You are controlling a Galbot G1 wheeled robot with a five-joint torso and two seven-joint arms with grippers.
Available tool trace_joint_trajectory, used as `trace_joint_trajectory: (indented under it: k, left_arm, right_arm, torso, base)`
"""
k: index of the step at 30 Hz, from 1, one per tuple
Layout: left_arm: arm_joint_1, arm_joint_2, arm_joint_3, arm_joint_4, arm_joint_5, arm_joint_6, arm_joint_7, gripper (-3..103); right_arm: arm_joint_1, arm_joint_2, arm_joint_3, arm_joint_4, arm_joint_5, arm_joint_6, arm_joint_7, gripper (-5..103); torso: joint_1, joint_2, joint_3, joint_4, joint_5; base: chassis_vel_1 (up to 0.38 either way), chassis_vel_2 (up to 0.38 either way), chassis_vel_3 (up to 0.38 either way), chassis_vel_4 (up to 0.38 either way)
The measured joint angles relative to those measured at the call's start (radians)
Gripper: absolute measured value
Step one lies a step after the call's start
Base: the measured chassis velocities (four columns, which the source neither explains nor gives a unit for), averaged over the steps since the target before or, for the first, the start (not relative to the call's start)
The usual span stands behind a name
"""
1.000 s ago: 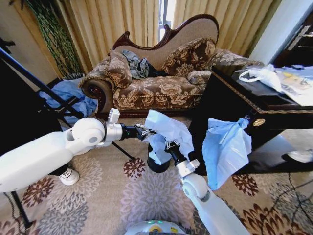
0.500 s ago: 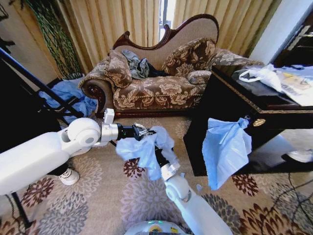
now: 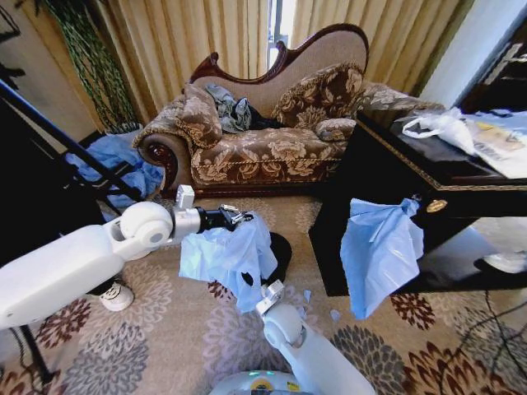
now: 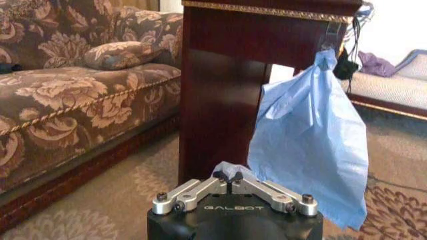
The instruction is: Place a garbage bag over the trash bin.
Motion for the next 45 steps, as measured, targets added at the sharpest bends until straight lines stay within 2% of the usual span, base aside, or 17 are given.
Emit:
trace_joint_trajectory:
  k: [5,10,12,18,26,31,39,45]
  left_arm:
    - [-0.002,-0.006,-0.020,-0.001,-0.025,0.004,-0.011,0]
    - [-0.018,-0.017,-0.036,0.007,-0.084,0.006,-0.068,0]
    - [-0.047,-0.035,-0.011,0.014,-0.094,-0.001,-0.097,0]
    - [-0.119,-0.075,0.054,0.041,-0.094,-0.017,-0.115,0]
    - [-0.249,-0.139,0.142,0.070,-0.139,-0.010,-0.094,0]
    - [-0.330,-0.164,0.207,0.092,-0.156,-0.010,-0.046,0]
    - [-0.368,-0.139,0.252,0.103,-0.191,-0.026,0.030,0]
    - [-0.389,-0.142,0.272,0.106,-0.210,-0.036,0.056,0]
  right_arm:
    - [0.011,0.011,0.046,-0.010,0.019,0.007,0.001,0]
    - [0.020,0.013,0.064,-0.016,0.025,0.001,0.007,0]
    - [0.029,0.033,0.067,-0.037,0.013,-0.005,0.017,0]
    - [0.045,0.064,0.086,-0.080,0.000,-0.015,0.027,0]
    - [0.085,0.095,0.137,-0.146,-0.025,-0.012,0.036,0]
    - [0.129,0.117,0.164,-0.187,-0.027,0.012,0.033,0]
    - [0.140,0.125,0.200,-0.157,0.013,0.031,0.032,0]
    - [0.156,0.152,0.197,-0.156,0.038,0.039,0.032,0]
  torso:
    - [0.000,0.000,0.000,0.0001,0.0000]
    - [0.000,0.000,0.000,0.0001,0.0000]
    - [0.000,0.000,0.000,0.0002,0.0000]
    - [0.000,0.000,0.000,0.0001,0.0000]
    - [0.000,0.000,0.000,0.0000,0.0001]
    - [0.000,0.000,0.000,0.0001,0.0002]
    - [0.000,0.000,0.000,0.0003,0.0001]
    - [0.000,0.000,0.000,0.0001,0.0001]
  base:
    - [0.000,0.000,0.000,0.000]
    - [0.000,0.000,0.000,0.000]
    - [0.000,0.000,0.000,0.000]
    - [0.000,0.000,0.000,0.000]
    - [0.000,0.000,0.000,0.000]
    - [0.000,0.000,0.000,0.000]
    - [0.000,0.000,0.000,0.000]
    - [0.000,0.000,0.000,0.000]
